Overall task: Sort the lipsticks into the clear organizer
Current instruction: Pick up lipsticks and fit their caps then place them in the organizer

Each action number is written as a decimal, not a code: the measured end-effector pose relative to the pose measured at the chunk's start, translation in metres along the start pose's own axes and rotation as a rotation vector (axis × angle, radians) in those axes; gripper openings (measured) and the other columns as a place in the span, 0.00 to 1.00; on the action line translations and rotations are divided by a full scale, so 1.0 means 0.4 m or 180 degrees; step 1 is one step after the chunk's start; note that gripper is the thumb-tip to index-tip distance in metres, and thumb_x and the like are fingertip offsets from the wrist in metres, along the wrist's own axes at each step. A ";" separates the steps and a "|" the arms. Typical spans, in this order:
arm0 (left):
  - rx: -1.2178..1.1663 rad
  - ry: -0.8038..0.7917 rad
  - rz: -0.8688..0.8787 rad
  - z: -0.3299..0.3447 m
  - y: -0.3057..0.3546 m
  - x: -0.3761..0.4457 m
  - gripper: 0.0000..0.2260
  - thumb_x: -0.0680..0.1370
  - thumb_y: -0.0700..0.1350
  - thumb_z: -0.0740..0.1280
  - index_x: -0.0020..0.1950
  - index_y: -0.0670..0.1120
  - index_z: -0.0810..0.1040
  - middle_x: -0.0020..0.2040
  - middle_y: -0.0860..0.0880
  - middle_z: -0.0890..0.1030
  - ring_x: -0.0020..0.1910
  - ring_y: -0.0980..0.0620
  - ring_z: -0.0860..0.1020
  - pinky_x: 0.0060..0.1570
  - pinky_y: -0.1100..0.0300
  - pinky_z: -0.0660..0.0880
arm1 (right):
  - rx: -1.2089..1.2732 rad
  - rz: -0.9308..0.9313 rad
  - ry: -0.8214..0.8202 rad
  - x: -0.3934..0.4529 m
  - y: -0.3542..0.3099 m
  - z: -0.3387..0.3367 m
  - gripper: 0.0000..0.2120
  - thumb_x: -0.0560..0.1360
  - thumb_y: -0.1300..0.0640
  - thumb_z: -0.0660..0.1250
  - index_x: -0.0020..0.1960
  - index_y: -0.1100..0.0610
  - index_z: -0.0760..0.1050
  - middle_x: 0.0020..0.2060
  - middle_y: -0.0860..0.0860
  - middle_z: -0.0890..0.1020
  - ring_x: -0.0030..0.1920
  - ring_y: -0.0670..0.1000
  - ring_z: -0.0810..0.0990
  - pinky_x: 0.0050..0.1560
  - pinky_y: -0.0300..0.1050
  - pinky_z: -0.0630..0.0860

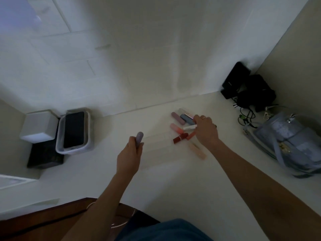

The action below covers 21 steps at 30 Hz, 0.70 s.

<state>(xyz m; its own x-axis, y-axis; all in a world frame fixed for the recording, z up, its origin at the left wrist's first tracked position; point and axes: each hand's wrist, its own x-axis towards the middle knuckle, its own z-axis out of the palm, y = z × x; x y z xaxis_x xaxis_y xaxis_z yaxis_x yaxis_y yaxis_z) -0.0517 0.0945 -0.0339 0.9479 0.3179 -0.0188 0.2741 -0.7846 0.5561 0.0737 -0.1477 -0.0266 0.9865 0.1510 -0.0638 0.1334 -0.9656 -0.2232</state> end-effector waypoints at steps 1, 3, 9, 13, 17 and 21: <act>0.0012 -0.0044 -0.0016 -0.002 -0.003 0.005 0.12 0.80 0.52 0.57 0.48 0.43 0.65 0.34 0.48 0.74 0.37 0.37 0.79 0.33 0.55 0.66 | -0.0276 -0.0020 -0.0075 0.008 -0.006 0.002 0.15 0.76 0.67 0.58 0.62 0.60 0.68 0.56 0.59 0.75 0.57 0.59 0.72 0.48 0.50 0.71; 0.0006 -0.0096 -0.0023 -0.004 -0.009 0.012 0.12 0.81 0.52 0.56 0.48 0.42 0.64 0.33 0.48 0.73 0.37 0.36 0.79 0.33 0.55 0.66 | -0.0566 0.0021 -0.0198 0.020 -0.016 0.007 0.17 0.76 0.65 0.59 0.64 0.59 0.66 0.58 0.58 0.74 0.59 0.58 0.71 0.52 0.50 0.70; -0.0061 -0.0136 -0.0001 -0.020 -0.050 0.018 0.12 0.81 0.51 0.56 0.48 0.42 0.64 0.32 0.49 0.72 0.34 0.39 0.78 0.32 0.55 0.66 | -0.0691 0.0337 -0.0394 0.032 -0.013 0.040 0.18 0.77 0.64 0.58 0.66 0.58 0.65 0.60 0.58 0.74 0.61 0.59 0.71 0.57 0.52 0.69; -0.0117 -0.0229 -0.0035 -0.030 -0.074 0.012 0.12 0.81 0.51 0.55 0.46 0.44 0.63 0.30 0.53 0.70 0.29 0.48 0.71 0.33 0.56 0.64 | -0.0681 0.0453 -0.0462 0.039 -0.023 0.059 0.19 0.77 0.62 0.60 0.67 0.58 0.64 0.62 0.58 0.73 0.63 0.59 0.70 0.58 0.53 0.69; -0.0221 -0.0284 -0.0112 -0.044 -0.098 0.008 0.14 0.81 0.54 0.54 0.46 0.43 0.64 0.30 0.51 0.73 0.27 0.52 0.71 0.31 0.56 0.64 | -0.0697 0.0415 -0.0511 0.044 -0.033 0.071 0.16 0.78 0.59 0.58 0.66 0.56 0.67 0.60 0.57 0.75 0.62 0.59 0.70 0.58 0.53 0.69; -0.0184 -0.0377 -0.0075 -0.045 -0.096 0.010 0.13 0.81 0.53 0.54 0.45 0.44 0.63 0.30 0.51 0.72 0.26 0.55 0.70 0.30 0.57 0.62 | -0.0926 0.0213 -0.0394 0.042 -0.037 0.083 0.16 0.77 0.61 0.58 0.65 0.57 0.67 0.59 0.57 0.77 0.61 0.58 0.72 0.57 0.52 0.69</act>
<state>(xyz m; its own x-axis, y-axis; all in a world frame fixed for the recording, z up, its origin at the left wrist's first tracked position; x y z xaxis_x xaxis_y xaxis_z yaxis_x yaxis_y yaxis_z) -0.0615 0.1353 -0.0403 0.9548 0.2680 -0.1286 0.2899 -0.7446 0.6013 0.0851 -0.1238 -0.0566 0.9773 0.0926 -0.1908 0.1080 -0.9916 0.0718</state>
